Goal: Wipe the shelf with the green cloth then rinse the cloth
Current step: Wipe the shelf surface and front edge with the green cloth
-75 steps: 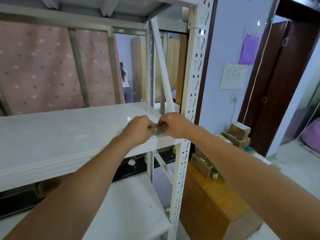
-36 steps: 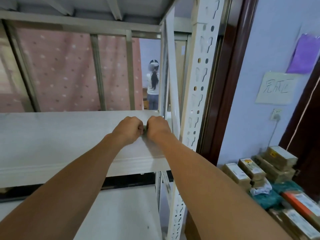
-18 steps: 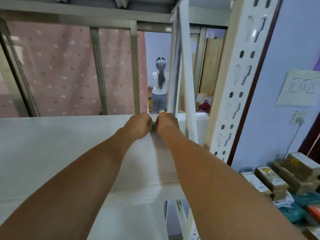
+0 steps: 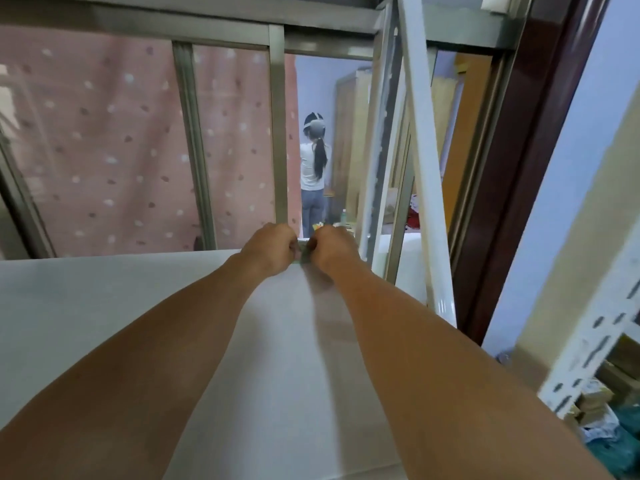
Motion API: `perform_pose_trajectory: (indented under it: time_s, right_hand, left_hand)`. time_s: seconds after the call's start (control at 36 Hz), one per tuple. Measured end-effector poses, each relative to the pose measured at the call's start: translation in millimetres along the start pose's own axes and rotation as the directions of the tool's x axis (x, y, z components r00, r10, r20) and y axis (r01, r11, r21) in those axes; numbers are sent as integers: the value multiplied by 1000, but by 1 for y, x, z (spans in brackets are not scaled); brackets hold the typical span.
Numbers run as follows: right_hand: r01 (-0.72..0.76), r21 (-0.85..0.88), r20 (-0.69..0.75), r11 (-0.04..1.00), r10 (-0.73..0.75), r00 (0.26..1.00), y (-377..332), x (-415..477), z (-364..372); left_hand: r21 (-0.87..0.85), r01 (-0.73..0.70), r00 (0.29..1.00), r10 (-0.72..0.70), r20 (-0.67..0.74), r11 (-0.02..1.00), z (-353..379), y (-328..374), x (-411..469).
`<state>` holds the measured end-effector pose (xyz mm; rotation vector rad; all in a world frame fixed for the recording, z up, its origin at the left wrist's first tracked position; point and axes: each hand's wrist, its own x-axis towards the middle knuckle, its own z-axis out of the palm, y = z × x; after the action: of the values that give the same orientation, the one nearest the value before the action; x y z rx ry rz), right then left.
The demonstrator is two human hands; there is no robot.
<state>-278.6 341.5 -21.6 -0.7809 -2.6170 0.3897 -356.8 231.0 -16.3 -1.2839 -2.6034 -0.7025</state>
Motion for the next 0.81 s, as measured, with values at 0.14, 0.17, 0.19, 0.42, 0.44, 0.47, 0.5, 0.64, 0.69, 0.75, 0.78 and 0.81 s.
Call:
perform_pose_trajectory:
  time_s: [0.14,0.17,0.19,0.42,0.44,0.47,0.5,0.64,0.69,0.75,0.78,0.81]
  right_hand:
    - [52,-9,-8,999,-53,999,-21,10,11]
    - [61,-7,5,998,-61,998,-25,12,12]
    - [68,0,17,998,-68,998,-29,13,14]
    - [126,9,53,992,-126,991,-52,16,18]
    - [132,4,55,991,-132,990,-54,15,17]
    - [136,1,58,991,-136,989,-56,14,17]
    - [137,1,66,991,-136,988,-58,14,16]
    - [113,16,84,993,-114,990,-62,9,14]
    - [110,14,87,994,-110,990,-63,6,13]
    - [108,18,82,994,-109,991,-63,0,13]
    - [108,18,79,994,-109,991,-63,-3,12]
    - [109,16,73,994,-110,991,-62,-7,12]
  left_hand:
    - [16,13,1000,-12,-15,1000,-6,-26,5]
    - [13,21,1000,-21,-20,1000,-7,-31,5]
    - [8,33,999,-33,-25,999,-9,-36,6]
    - [21,63,998,-63,-4,998,-22,-62,6]
    - [23,64,998,-64,2,998,-24,-64,5]
    - [21,65,998,-65,7,998,-27,-65,4]
    - [19,65,998,-65,10,998,-28,-67,4]
    - [25,50,999,-51,14,998,-32,-70,-4]
    - [14,50,999,-50,14,999,-34,-70,-9]
    - [-9,54,998,-54,20,999,-35,-68,-14]
    - [-17,58,998,-58,22,998,-36,-68,-17]
    - [-23,66,998,-65,23,998,-37,-66,-21]
